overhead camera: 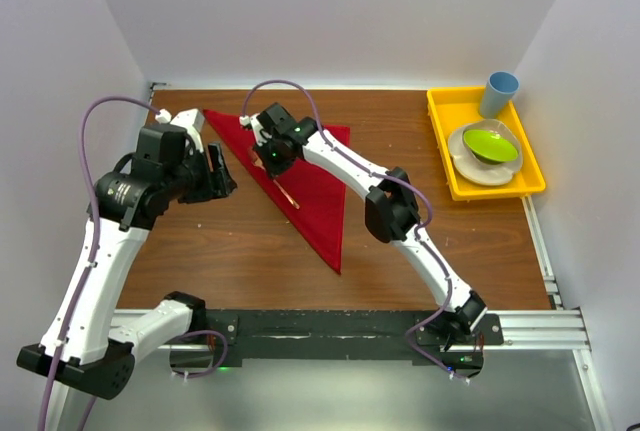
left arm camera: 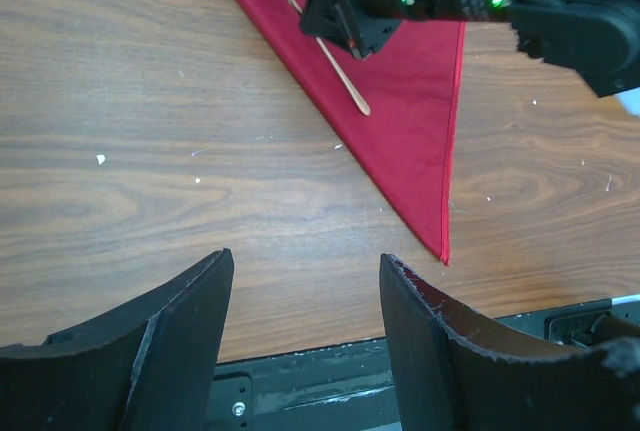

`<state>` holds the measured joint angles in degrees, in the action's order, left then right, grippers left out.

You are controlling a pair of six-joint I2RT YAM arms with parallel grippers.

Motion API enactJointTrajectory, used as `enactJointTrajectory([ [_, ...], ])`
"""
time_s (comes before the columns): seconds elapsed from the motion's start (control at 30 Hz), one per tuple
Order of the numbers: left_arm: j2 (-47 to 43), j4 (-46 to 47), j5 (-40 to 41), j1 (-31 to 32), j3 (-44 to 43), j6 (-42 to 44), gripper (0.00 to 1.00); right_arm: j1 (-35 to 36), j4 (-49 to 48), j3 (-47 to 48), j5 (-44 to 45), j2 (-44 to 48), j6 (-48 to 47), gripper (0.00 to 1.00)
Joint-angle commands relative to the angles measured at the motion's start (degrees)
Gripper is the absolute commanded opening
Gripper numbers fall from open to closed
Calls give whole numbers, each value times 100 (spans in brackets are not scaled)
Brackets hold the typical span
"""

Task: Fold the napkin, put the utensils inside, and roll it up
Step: Place the utensil onto the napkin

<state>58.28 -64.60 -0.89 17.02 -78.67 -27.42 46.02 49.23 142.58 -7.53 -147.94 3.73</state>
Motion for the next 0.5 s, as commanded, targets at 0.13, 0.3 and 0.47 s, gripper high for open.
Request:
enactJointTrajectory([
  [0.13,-124,-53,71,12,-201,105,65,-14,-537,569,-459,-156,717,0],
  [0.3,-159,-105,80,12,-192,132,65,-14,-660,648,-451,-297,867,0],
  [0.47,-159,-114,71,12,-201,140,65,-14,-705,701,-267,-323,726,0],
])
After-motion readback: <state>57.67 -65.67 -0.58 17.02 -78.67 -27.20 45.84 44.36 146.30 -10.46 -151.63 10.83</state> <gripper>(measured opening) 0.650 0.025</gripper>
